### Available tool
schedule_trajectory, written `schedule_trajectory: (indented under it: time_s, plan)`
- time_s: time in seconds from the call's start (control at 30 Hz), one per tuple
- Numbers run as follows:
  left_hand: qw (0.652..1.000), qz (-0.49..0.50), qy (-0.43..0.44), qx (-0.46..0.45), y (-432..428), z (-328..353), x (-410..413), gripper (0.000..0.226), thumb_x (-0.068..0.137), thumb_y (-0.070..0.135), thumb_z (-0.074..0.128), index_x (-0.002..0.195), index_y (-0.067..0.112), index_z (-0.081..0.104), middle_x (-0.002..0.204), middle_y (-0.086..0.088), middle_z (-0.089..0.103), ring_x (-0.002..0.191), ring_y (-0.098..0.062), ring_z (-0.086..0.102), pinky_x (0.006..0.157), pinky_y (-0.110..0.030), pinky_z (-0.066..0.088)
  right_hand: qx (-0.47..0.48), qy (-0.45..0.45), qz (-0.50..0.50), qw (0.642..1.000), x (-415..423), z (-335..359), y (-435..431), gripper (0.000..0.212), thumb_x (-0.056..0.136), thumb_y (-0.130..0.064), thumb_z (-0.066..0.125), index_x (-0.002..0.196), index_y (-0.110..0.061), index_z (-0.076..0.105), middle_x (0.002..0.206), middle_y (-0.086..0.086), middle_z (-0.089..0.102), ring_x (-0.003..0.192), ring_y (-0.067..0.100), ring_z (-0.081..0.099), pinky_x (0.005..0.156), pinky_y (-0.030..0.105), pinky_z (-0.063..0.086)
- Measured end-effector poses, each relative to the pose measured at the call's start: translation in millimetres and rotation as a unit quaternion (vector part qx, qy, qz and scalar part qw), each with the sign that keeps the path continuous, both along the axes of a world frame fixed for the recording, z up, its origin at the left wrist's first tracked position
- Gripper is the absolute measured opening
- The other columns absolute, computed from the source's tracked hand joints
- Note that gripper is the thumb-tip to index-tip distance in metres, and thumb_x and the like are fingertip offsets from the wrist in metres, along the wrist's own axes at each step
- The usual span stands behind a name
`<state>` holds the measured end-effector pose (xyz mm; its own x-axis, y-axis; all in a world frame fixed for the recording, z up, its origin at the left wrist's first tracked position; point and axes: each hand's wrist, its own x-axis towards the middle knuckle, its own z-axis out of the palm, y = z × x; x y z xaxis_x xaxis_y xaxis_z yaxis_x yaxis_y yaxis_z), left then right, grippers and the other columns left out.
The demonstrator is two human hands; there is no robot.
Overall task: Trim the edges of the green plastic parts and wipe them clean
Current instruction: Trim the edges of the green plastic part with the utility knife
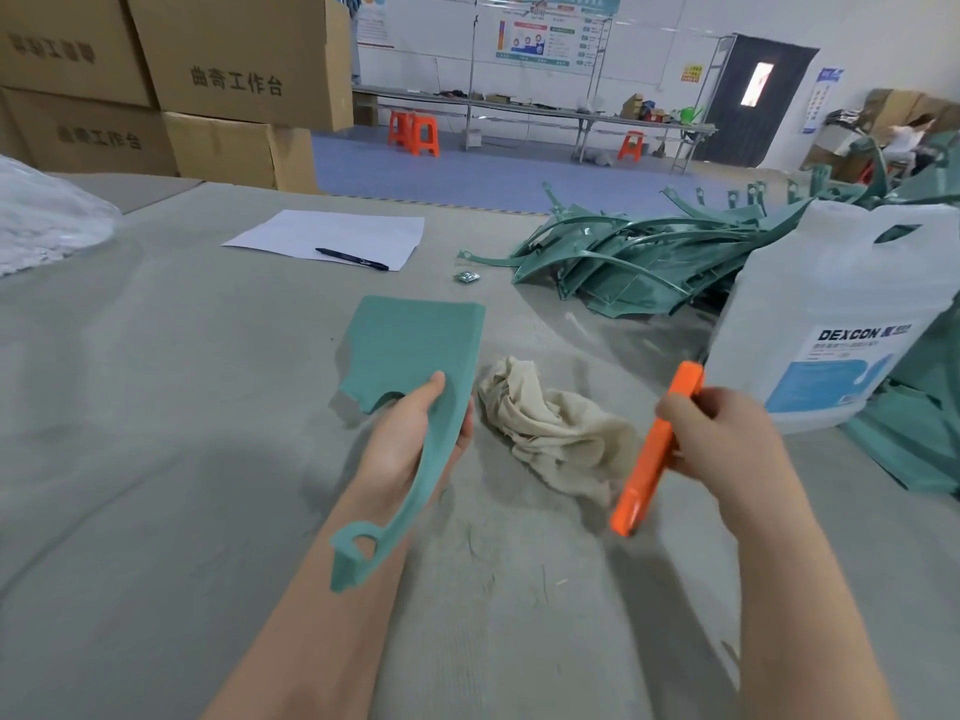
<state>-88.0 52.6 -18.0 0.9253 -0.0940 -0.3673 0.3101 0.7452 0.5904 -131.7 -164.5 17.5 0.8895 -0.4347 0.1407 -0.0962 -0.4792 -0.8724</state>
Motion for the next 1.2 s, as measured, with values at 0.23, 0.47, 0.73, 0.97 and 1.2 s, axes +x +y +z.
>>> schedule_trajectory:
  time_s: [0.23,0.47,0.73,0.97,1.2]
  plan:
    - [0.999,-0.004,-0.039,0.001,3,-4,1,0.032,0.093,0.010,0.058,0.064,0.012,0.070,0.066,-0.003,0.069,0.054,-0.013,0.064,0.051,-0.019,0.052,0.197,-0.071,0.133,0.969,16,4,67,0.013,0.086,-0.009,0.059,0.093,-0.019,0.055,0.066,-0.001,0.062,0.050,0.008,0.058,0.050,0.024,0.051]
    - [0.997,-0.064,-0.028,-0.035,4,0,-1,0.028,0.093,0.011,0.051,0.070,0.011,0.065,0.062,0.000,0.061,0.052,-0.010,0.056,0.042,-0.016,0.045,0.300,-0.025,0.172,0.938,32,-31,81,0.020,0.092,-0.009,0.059,0.109,-0.016,0.052,0.056,0.000,0.062,0.050,0.019,0.063,0.049,0.026,0.052]
    - [0.997,-0.036,-0.001,-0.067,3,-1,4,0.021,0.090,0.006,0.045,0.076,0.011,0.059,0.064,0.000,0.060,0.062,-0.011,0.049,0.041,-0.015,0.043,0.261,-0.031,0.163,0.951,33,-44,81,0.022,0.095,-0.033,0.061,0.106,-0.014,0.059,0.059,-0.002,0.064,0.045,0.014,0.058,0.047,0.024,0.049]
    - [0.997,0.008,-0.030,-0.069,5,-1,1,0.020,0.092,0.009,0.049,0.077,0.009,0.062,0.063,-0.001,0.065,0.052,-0.012,0.059,0.045,-0.017,0.048,0.262,-0.062,0.204,0.941,33,-39,89,0.013,0.100,-0.028,0.053,0.100,-0.015,0.055,0.062,0.001,0.062,0.042,0.013,0.053,0.043,0.024,0.047]
    - [0.996,0.017,-0.021,-0.085,20,5,-1,0.017,0.093,0.005,0.043,0.085,0.008,0.057,0.062,-0.003,0.064,0.047,-0.013,0.060,0.037,-0.015,0.044,0.255,-0.049,0.252,0.932,34,-35,85,0.008,0.102,-0.026,0.047,0.109,-0.024,0.051,0.068,0.001,0.059,0.045,0.014,0.058,0.045,0.024,0.050]
